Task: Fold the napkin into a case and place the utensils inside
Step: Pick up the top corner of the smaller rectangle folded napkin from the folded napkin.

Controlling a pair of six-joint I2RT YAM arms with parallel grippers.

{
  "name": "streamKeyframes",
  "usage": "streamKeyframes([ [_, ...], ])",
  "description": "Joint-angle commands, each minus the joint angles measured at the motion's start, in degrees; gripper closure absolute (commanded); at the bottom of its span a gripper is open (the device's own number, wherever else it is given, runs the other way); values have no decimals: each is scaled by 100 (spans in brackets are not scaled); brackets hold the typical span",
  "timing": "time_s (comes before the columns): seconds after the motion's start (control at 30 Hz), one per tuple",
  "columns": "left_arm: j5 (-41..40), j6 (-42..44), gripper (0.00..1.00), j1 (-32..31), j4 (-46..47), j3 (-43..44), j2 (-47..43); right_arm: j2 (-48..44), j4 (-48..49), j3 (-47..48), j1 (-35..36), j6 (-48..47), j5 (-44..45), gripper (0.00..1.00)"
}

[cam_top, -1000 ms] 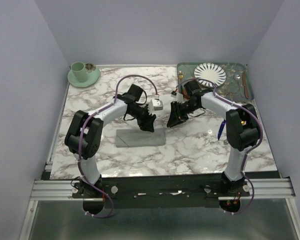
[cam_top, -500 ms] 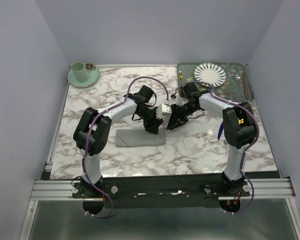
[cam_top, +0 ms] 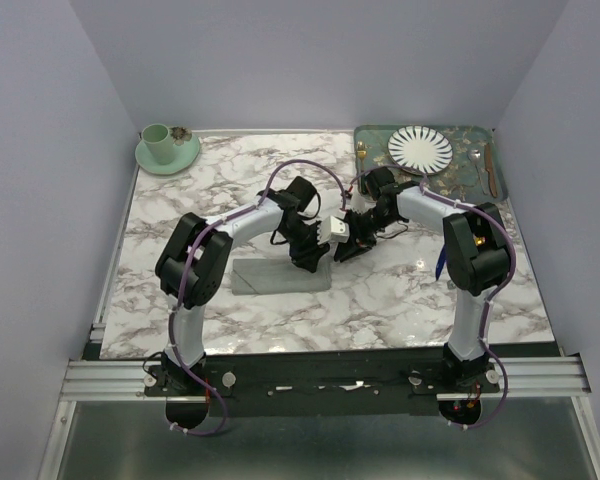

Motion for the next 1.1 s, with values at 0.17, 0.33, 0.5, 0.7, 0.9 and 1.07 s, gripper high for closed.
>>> streamKeyframes([
  [0.17, 21, -246, 77, -156, 174, -323, -286, 61, -117, -2, -34, -47, -92, 64],
  [0.33, 4, -571, 92, -174, 420, -569, -497, 70, -117, -28, -25, -56, -162, 64],
  [0.5, -66, -1089, 100, -173, 666, -867, -778, 53, -108, -28, -25, -82, -276, 64],
  [0.7, -102, -1678, 100, -174, 1079, -1403, -1244, 44, -12, 7, 142, 14, -320, 65],
  [0.9, -146, -2213, 100, -173, 1361, -1685, -1350, 245, 76, -37, 405, 146, -320, 75],
  [1.07, -111, -2715, 100, -173, 1580, -1887, -1385, 378, 121, 209, 590, 234, -329, 80],
])
